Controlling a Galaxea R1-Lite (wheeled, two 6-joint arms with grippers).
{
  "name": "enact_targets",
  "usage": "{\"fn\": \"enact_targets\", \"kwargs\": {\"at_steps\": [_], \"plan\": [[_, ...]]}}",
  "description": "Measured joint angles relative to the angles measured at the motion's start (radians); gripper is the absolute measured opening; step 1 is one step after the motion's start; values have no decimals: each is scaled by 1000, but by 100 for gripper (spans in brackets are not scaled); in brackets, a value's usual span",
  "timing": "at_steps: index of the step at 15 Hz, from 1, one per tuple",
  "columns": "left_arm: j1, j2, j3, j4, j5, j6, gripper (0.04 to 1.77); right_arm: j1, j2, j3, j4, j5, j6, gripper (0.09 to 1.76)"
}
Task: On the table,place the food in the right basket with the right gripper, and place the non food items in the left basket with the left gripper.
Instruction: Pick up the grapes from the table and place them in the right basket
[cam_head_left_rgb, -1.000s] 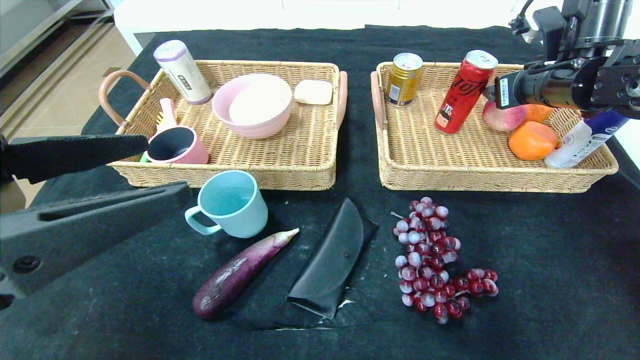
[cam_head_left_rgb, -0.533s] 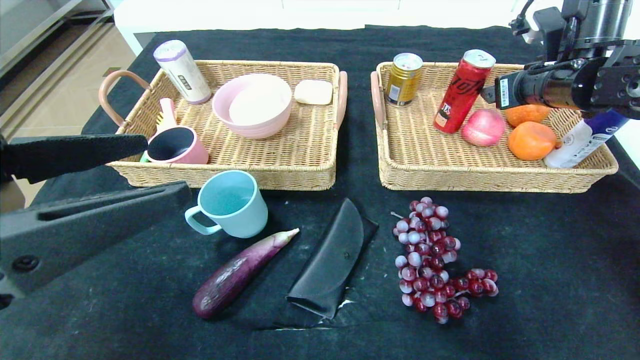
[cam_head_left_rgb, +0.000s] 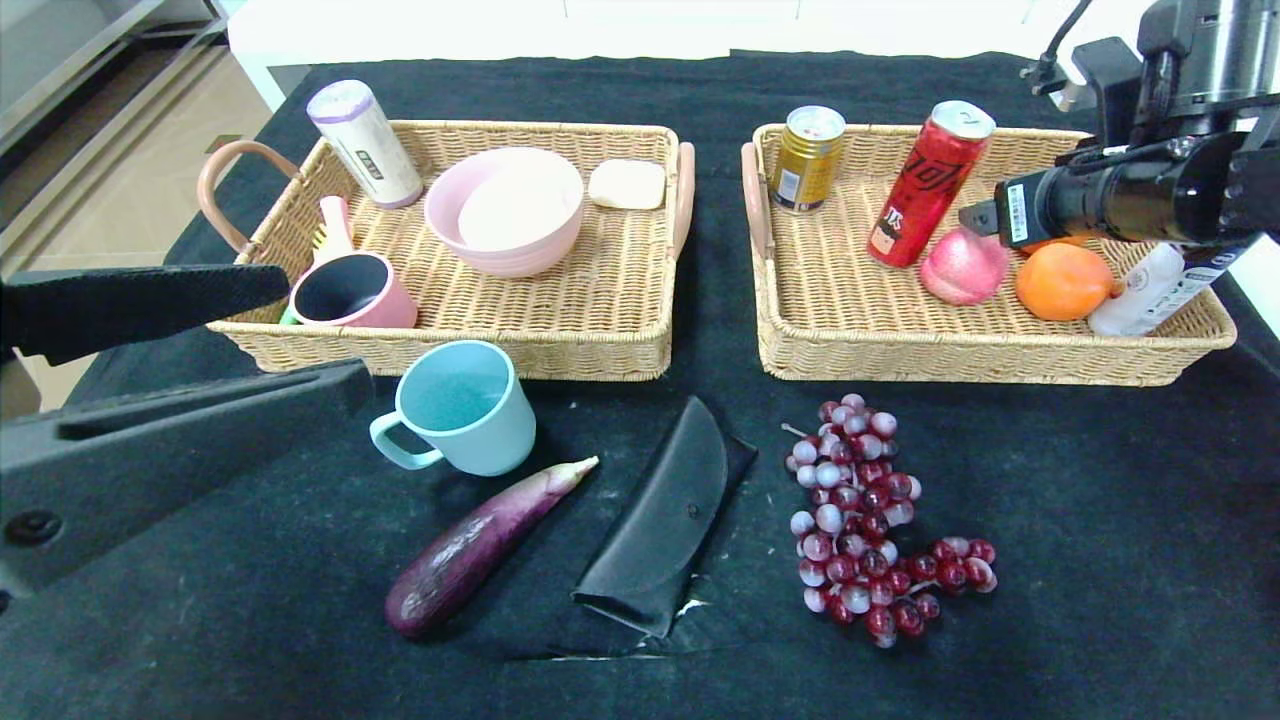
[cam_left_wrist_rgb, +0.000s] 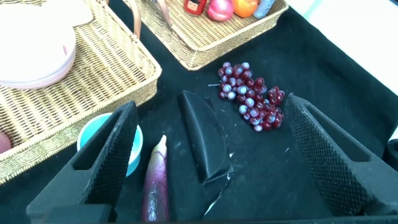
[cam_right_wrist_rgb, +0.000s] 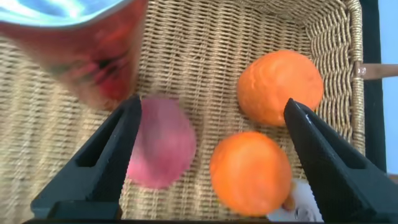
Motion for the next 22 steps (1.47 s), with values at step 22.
{"fn": "enact_targets", "kwargs": {"at_steps": [22], "plan": [[-28, -4, 1, 5, 3, -1, 172, 364, -296, 169, 364, 5, 242, 170]]}}
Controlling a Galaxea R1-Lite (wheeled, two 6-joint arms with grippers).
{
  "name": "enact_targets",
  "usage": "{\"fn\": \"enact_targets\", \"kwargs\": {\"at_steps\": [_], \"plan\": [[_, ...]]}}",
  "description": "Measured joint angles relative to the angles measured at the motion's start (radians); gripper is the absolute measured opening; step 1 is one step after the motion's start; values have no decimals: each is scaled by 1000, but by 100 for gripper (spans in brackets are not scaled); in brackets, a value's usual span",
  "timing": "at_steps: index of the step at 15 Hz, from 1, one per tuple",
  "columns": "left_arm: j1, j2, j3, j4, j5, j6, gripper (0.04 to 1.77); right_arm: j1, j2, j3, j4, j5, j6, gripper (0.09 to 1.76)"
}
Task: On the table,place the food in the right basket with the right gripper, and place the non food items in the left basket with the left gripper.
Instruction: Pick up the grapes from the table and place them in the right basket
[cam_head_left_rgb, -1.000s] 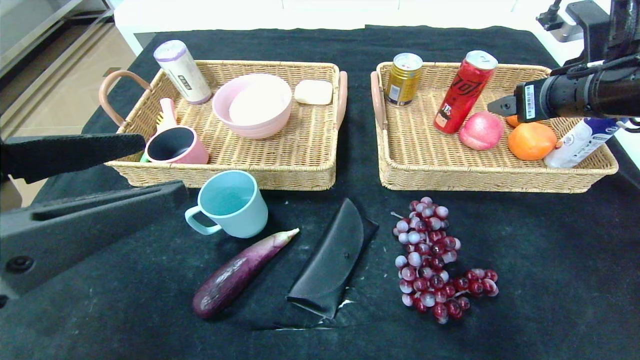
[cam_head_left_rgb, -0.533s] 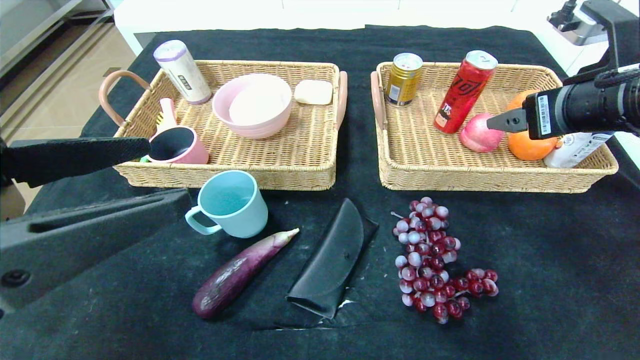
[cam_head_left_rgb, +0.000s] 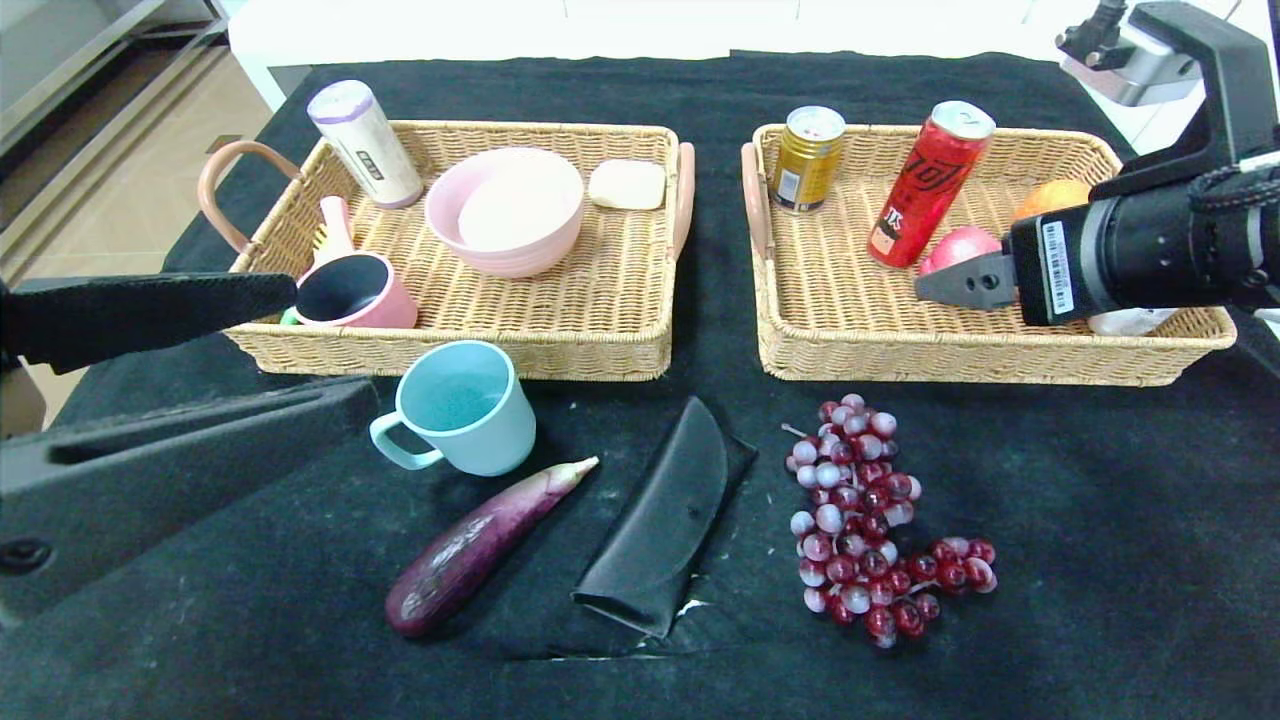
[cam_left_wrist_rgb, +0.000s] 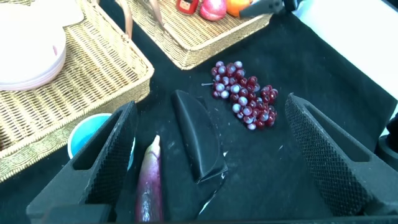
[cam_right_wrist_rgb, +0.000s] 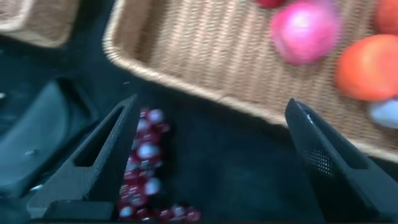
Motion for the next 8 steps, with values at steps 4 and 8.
{"fn": "enact_targets", "kwargs": {"at_steps": [4, 8], "plan": [[0, -6, -1, 1, -1, 0, 172, 94, 0, 37, 2, -40, 49, 170], [0, -7, -2, 1, -2, 0, 172, 177, 11, 86, 2, -102, 109, 170]]}}
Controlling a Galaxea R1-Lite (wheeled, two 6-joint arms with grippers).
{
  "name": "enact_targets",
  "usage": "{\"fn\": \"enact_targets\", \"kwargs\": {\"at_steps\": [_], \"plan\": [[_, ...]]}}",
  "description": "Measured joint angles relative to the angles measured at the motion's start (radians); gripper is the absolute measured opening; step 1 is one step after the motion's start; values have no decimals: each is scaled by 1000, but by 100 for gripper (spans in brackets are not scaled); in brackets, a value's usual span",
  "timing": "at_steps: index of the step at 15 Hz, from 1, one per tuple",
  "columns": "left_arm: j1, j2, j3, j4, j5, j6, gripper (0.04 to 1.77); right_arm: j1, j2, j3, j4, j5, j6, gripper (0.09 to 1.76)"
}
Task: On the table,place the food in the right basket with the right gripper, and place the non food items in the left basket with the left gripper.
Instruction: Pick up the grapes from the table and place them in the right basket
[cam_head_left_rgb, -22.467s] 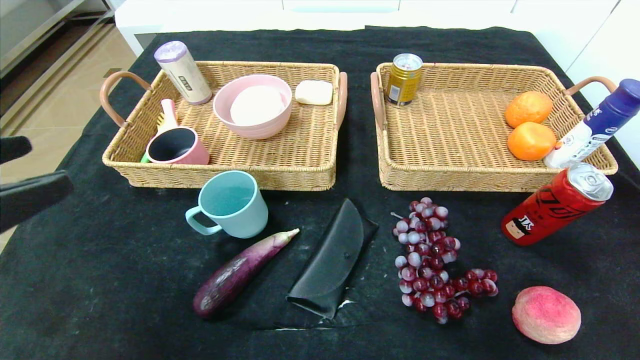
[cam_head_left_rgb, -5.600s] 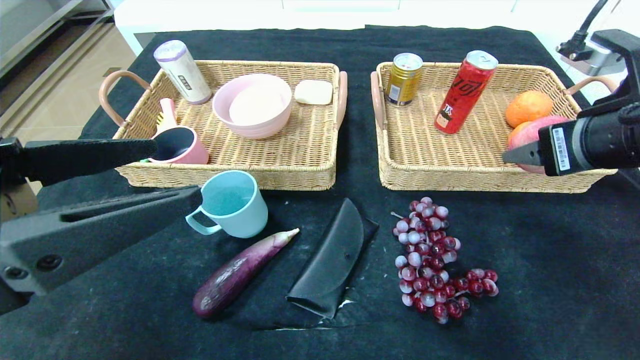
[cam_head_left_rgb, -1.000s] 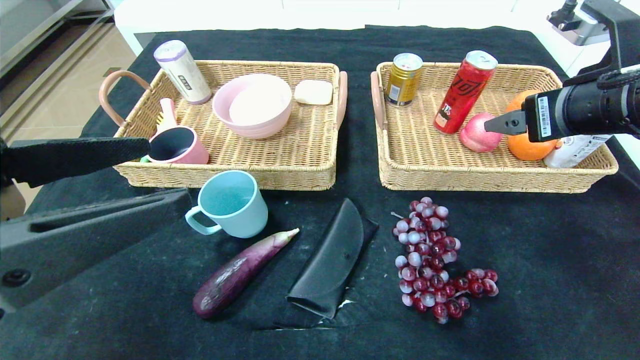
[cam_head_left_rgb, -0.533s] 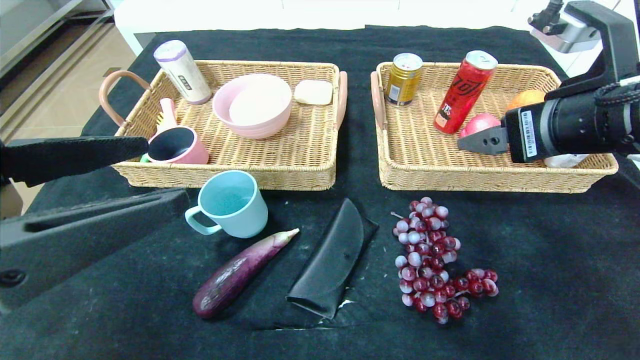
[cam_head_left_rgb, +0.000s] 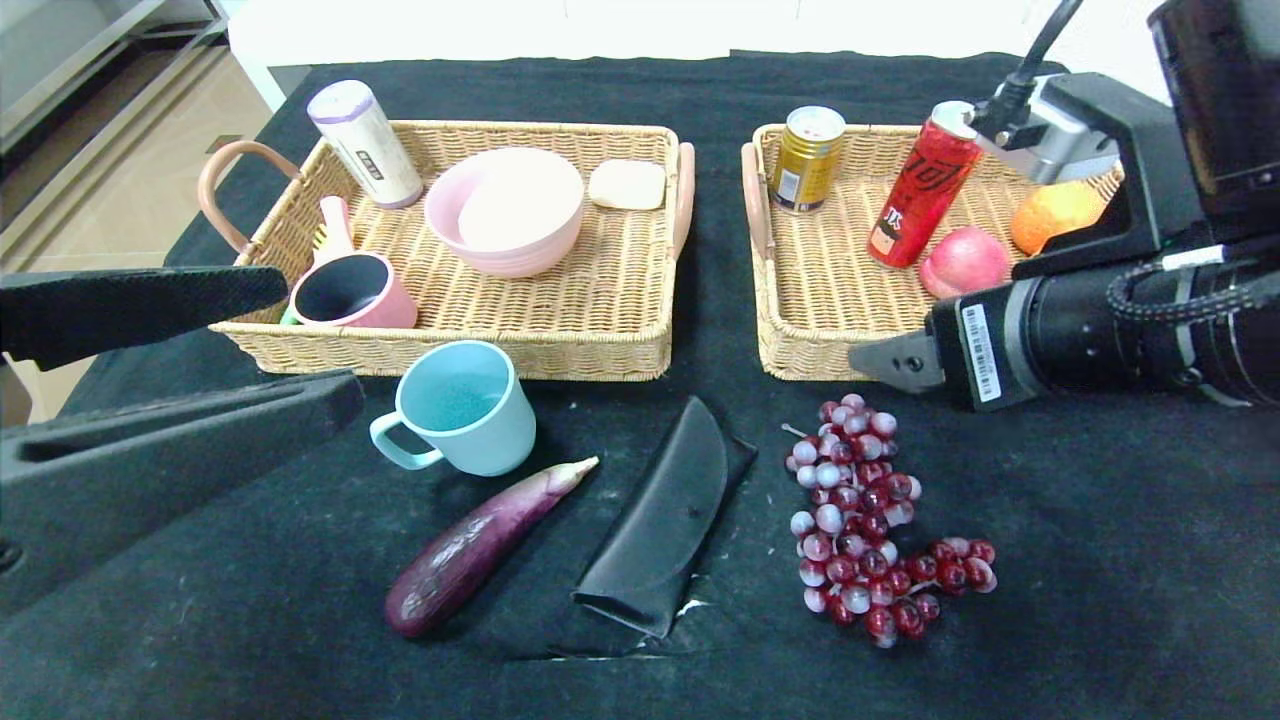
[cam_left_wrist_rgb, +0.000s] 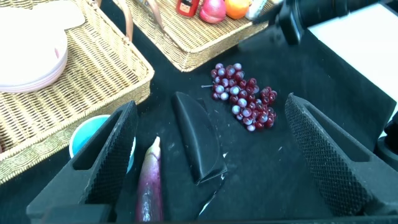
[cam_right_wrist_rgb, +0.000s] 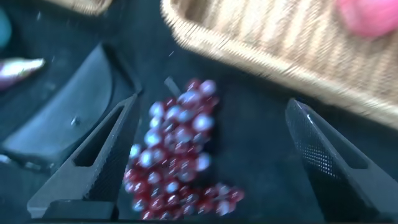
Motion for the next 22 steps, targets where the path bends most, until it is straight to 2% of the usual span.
{"fn": "enact_targets", "kwargs": {"at_steps": [6, 11, 22], "plan": [[-1, 1, 0, 0, 0, 0, 172, 41, 22, 71, 31, -1, 72, 170], [-1, 2, 2, 1, 0, 1, 172, 57, 55, 81, 74, 3, 152, 170], [-1, 4, 3, 2, -1, 1, 172, 81, 137, 116, 73, 5, 303, 170]]}}
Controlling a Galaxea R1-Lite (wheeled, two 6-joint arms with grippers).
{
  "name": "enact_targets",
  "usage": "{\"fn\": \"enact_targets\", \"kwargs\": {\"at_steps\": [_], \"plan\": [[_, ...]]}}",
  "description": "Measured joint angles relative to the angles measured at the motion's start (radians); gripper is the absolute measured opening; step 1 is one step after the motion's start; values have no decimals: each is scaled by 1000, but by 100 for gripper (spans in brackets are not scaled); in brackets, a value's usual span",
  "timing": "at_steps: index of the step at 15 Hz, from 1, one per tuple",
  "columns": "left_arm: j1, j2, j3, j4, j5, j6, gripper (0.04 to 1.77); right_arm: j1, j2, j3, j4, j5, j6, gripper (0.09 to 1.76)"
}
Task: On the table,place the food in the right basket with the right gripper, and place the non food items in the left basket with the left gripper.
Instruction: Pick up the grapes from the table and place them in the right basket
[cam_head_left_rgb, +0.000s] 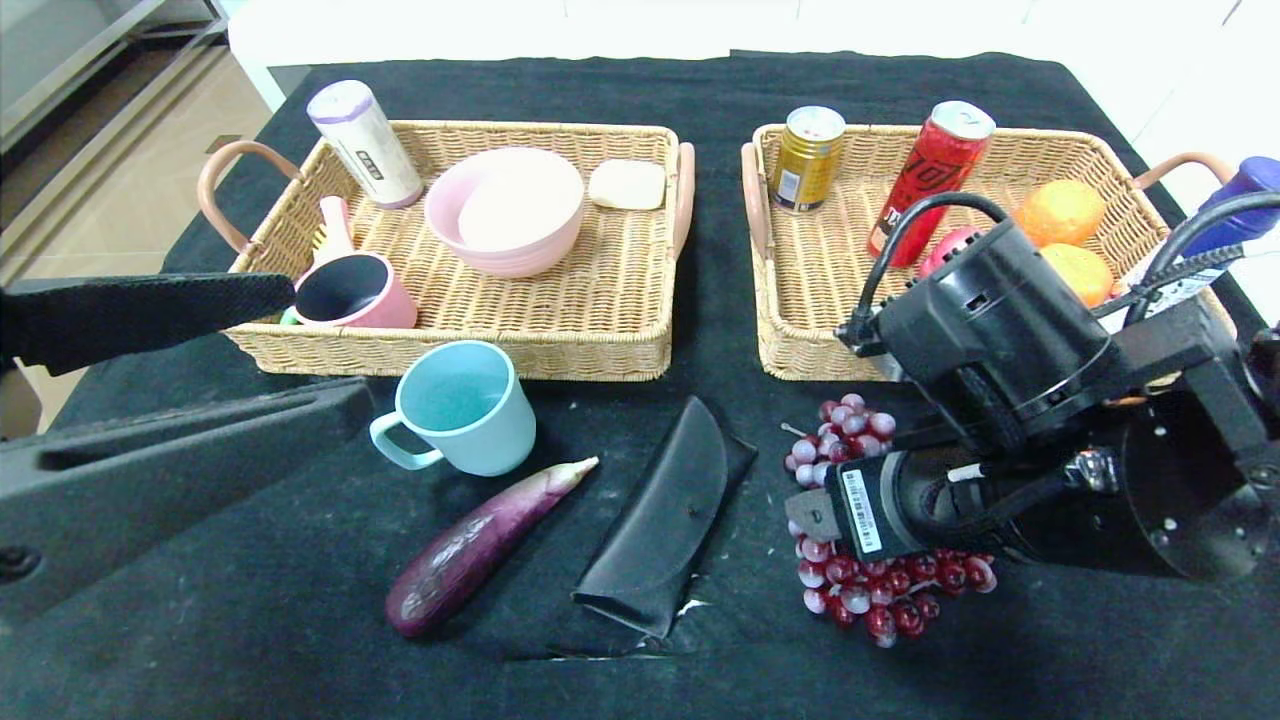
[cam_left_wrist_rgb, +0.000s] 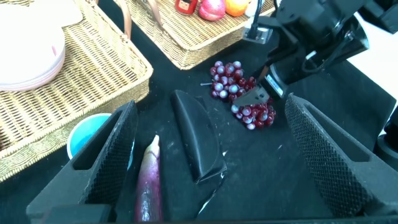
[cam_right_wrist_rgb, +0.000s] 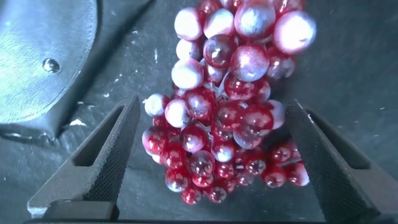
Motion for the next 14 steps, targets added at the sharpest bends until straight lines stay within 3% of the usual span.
{"fn": "enact_targets", "kwargs": {"at_steps": [14], "plan": [[0, -1, 0, 0, 0, 0, 172, 0, 87, 2, 0, -1, 56, 171]]}}
